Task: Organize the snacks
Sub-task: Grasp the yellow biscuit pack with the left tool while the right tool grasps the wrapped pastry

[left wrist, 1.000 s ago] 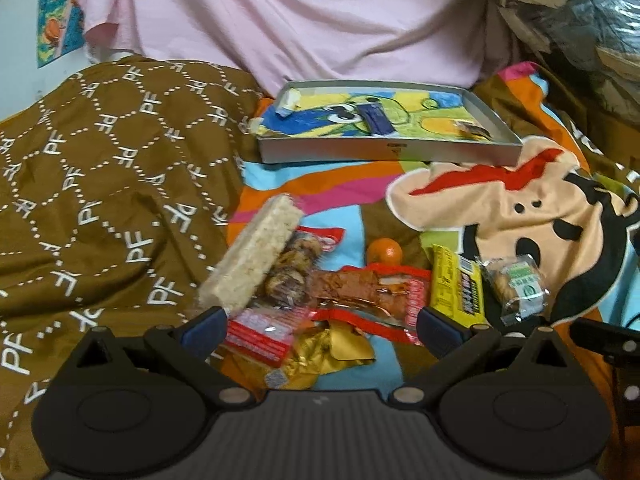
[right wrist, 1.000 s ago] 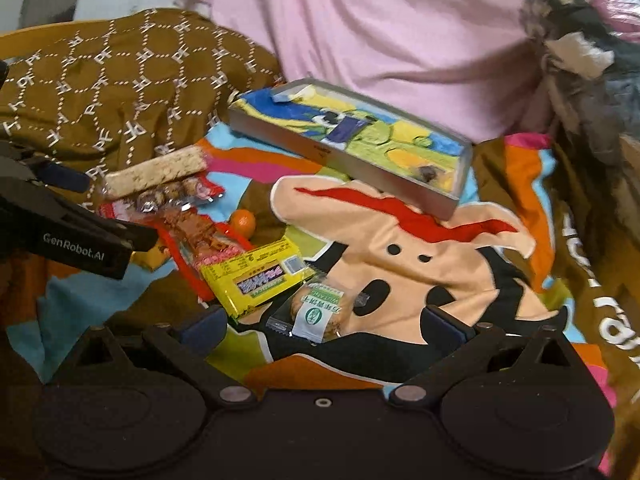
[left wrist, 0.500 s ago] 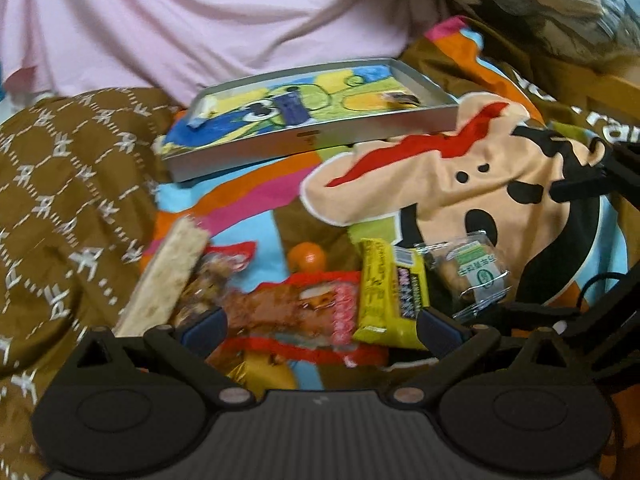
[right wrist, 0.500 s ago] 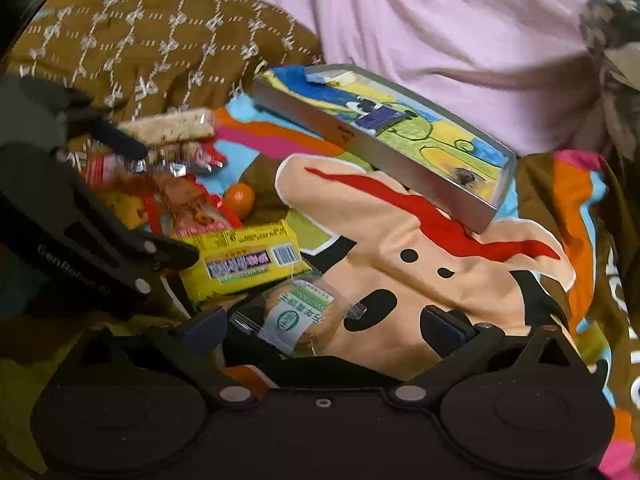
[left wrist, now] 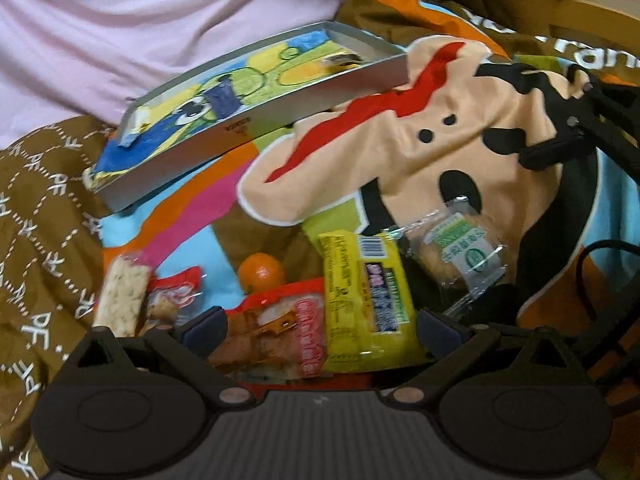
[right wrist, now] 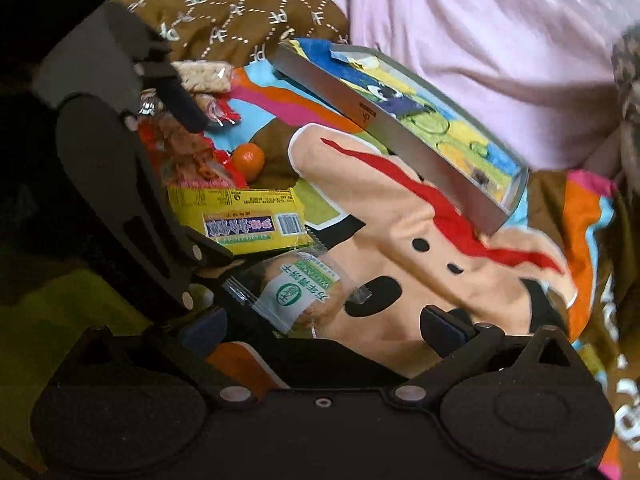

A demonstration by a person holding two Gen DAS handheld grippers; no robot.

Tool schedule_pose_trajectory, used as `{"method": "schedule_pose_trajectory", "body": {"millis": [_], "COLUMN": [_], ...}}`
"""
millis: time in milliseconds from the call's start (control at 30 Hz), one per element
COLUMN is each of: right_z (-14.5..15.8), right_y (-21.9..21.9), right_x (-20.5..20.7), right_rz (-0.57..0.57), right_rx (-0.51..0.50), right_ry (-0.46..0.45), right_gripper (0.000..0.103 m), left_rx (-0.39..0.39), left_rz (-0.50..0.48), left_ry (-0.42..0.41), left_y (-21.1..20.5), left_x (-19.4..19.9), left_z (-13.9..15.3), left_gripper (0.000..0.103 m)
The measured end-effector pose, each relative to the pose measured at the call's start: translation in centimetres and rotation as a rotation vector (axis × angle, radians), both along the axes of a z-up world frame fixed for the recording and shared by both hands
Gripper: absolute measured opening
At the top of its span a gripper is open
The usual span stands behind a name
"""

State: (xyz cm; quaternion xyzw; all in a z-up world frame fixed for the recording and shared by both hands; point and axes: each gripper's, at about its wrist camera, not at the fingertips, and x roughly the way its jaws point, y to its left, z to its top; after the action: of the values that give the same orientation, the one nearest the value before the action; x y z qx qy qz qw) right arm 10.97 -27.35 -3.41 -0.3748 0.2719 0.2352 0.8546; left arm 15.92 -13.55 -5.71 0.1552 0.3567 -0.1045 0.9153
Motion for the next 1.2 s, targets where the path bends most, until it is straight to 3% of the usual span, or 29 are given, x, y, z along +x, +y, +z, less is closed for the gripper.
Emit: {"method": "schedule_pose_trajectory", "body": {"millis": [167, 333, 400, 667, 967, 1200], "right_z": [-0.2, -0.3, -0.3, -0.3, 0.1, -0.3], "right_y": [-0.2, -0.2, -0.2, -0.1, -1.0, -1.7], "right_x": [0.0, 0.0, 0.0, -0.1, 1.5, 4.8], "right_rz": [0.028, 0.028, 0.029, 0.03, 0.068, 0.101], "right_rx": [-0.028, -0.029, -0.03, -0.027, 0.136, 0.252], "right_ry": [-0.017, -0.018, -0.018, -0.032, 0.024, 0.188], "right_gripper": [0.102, 0.102, 0.102, 0.102, 0.102, 0.102], "left_rx": [0.063, 0.114, 0.113, 0.125, 0.035, -0.007], "left_rz": [-0.021, -0.057, -0.081, -0.104, -0.047, -0.035], "left_ry": [0.019, 0.012, 0.03, 0.045, 0.062, 0.081], "left_y": [-1.1, -2.1, -2.3, -2.6, -0.5, 0.8], "left_x": [0.8, 1.0, 1.0, 1.0, 1.2, 0.6], "left_z": [-0.7, -1.0, -1.0, -1.1, -0.2, 0.0], "left_gripper": [0.102, 0.092, 0.08, 0.054, 0.052, 0.052]}}
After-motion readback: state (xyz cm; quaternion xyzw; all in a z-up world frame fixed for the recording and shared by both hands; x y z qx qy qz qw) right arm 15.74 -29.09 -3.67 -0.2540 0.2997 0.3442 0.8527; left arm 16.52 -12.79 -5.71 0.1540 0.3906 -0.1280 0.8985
